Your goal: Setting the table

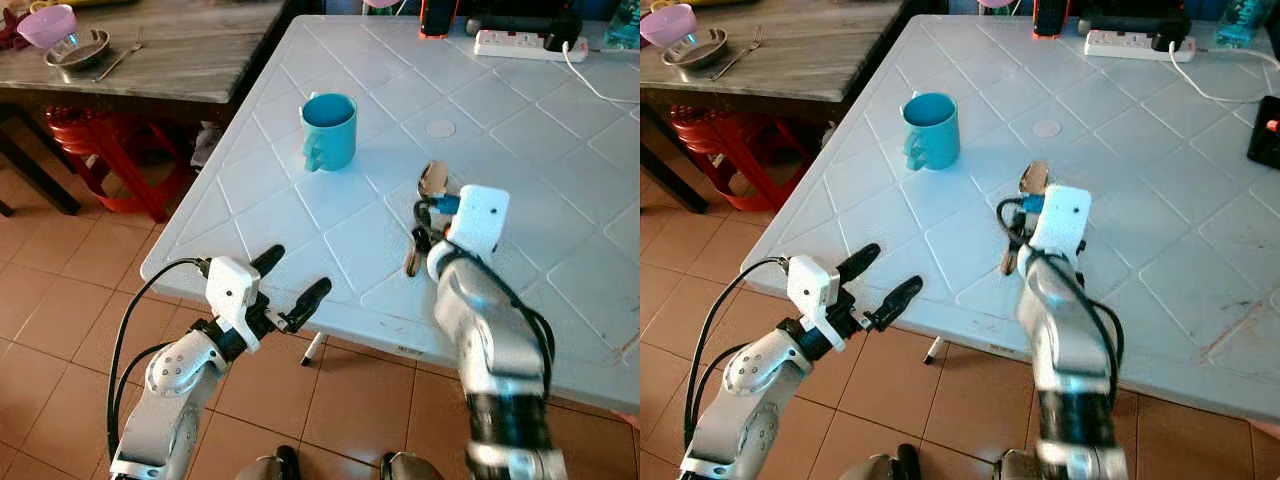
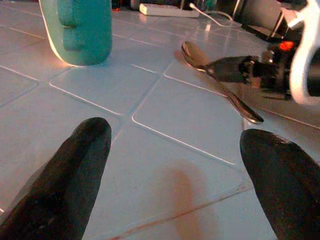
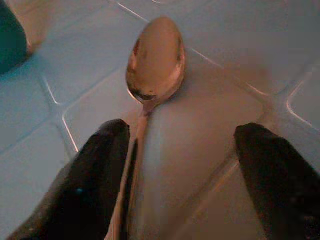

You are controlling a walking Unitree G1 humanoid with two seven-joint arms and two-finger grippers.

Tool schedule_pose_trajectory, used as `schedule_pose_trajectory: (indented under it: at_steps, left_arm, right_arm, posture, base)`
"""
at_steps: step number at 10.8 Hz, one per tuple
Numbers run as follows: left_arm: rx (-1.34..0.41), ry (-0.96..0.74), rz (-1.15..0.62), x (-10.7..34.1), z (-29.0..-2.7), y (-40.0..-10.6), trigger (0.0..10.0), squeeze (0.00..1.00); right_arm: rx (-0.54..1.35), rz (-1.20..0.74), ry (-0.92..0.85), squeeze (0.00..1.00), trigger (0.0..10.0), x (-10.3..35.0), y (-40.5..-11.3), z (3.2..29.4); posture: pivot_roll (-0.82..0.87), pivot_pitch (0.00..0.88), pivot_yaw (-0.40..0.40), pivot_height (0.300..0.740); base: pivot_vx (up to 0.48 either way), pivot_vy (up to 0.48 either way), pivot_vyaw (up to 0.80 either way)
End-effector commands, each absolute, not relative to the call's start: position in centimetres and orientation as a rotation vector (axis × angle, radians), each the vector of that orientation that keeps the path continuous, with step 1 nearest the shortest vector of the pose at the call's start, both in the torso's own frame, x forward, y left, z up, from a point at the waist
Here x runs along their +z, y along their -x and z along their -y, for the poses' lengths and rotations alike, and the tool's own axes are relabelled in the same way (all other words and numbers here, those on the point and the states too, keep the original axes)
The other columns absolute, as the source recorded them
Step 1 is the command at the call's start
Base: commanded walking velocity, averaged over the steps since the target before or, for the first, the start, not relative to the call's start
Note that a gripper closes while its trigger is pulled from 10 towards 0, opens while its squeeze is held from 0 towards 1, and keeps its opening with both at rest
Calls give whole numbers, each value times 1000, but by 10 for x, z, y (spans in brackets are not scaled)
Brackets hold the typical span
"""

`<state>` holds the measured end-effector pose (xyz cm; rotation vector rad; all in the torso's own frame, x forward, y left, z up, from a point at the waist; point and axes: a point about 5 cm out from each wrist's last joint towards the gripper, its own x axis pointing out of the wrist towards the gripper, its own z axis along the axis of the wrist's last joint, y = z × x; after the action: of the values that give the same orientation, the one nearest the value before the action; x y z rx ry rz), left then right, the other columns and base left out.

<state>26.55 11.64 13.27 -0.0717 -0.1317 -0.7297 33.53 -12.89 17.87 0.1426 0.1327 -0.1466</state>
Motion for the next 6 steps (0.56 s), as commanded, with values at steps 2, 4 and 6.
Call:
schedule_pose_trajectory:
  at_steps: [2,4,6]
  left_arm:
    - [-728,70,113,127,-117,-262,10000,0]
    - [-725,69,107,125,-118,-261,10000,0]
    - [-720,69,108,125,-118,-261,10000,0]
  right_arm:
    - [-85,-143,-172,1000,10000,184,-343,109]
    - [-18,-181,-204,0,10000,187,-348,85]
    - [-50,-282,-110,0,10000,170,-347,85]
  posture:
    - [-99,214,116,740]
    - [-93,214,110,740]
    - [-87,212,105,740]
  base:
    - [0,0,0]
    - [0,0,0]
    - [0,0,0]
